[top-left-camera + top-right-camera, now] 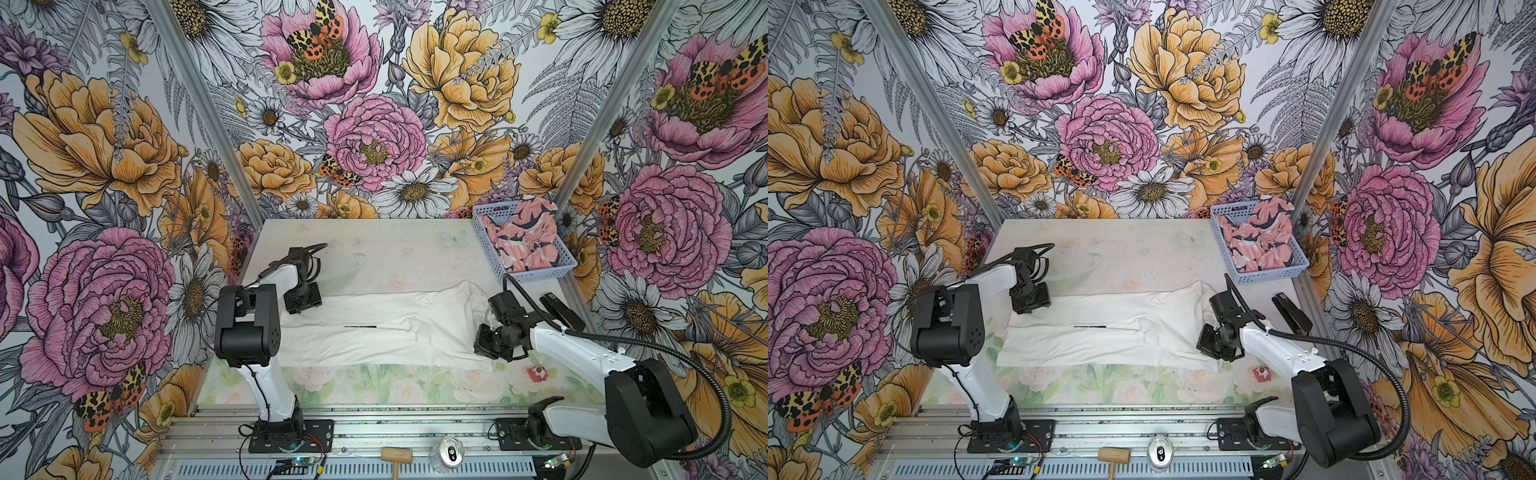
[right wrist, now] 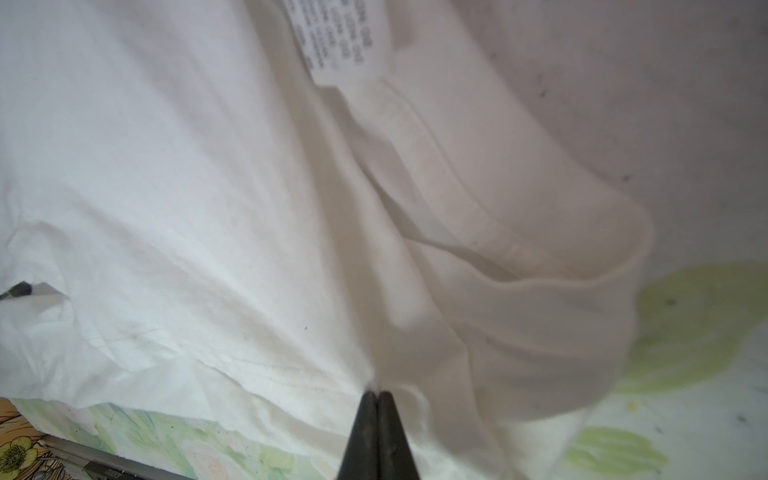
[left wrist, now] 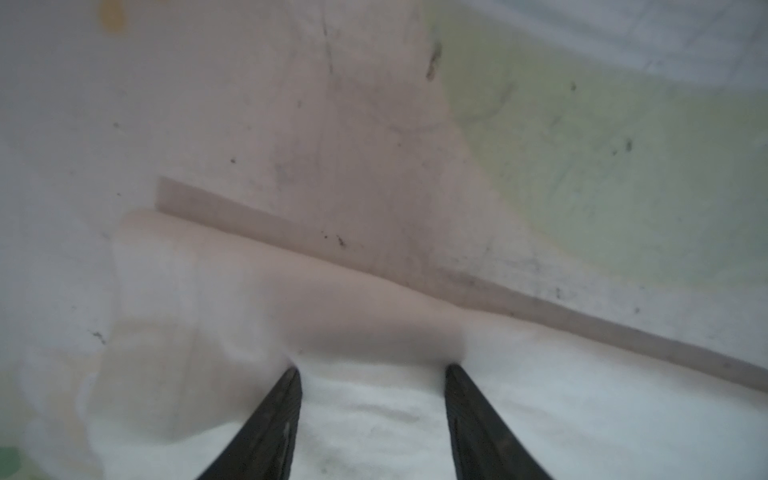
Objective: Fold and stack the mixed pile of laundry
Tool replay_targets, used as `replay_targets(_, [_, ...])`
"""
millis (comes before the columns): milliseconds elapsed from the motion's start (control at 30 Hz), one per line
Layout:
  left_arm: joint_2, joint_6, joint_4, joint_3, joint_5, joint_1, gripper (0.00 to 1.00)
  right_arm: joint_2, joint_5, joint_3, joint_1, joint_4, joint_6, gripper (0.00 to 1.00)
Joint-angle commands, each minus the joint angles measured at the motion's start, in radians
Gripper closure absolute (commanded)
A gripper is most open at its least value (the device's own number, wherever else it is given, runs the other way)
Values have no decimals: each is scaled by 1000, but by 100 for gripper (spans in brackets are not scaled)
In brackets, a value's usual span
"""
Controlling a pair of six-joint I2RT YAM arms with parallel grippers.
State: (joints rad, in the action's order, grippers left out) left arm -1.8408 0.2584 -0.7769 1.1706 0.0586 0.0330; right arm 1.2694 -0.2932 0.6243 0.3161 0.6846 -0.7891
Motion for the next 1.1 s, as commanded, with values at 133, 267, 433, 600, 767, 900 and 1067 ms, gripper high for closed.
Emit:
replay_targets(133, [11, -11, -9, -22, -2, -11, 43, -68, 86, 104, 10, 107, 17, 74])
replay_targets(267, [61, -12, -26, 10, 1, -37, 43, 12, 138, 184, 9, 109, 70, 66])
replay_targets(433, [1, -29, -29, 31, -4, -60, 43, 221, 191, 311, 8, 24, 158, 62])
replay_targets(600, [-69, -33, -12, -4, 4, -36, 43, 402, 225, 399, 21, -28, 216, 62])
replay_targets(767, [-76, -13, -11, -14, 28, 16, 45, 555, 275, 485, 31, -57, 262, 62])
replay_targets(900, [-60, 2, -12, -14, 29, 67, 44, 671, 300, 623, 31, -62, 298, 62])
replay_targets(1067, [-17, 27, -15, -20, 12, 105, 43, 823, 316, 847, 35, -51, 348, 62])
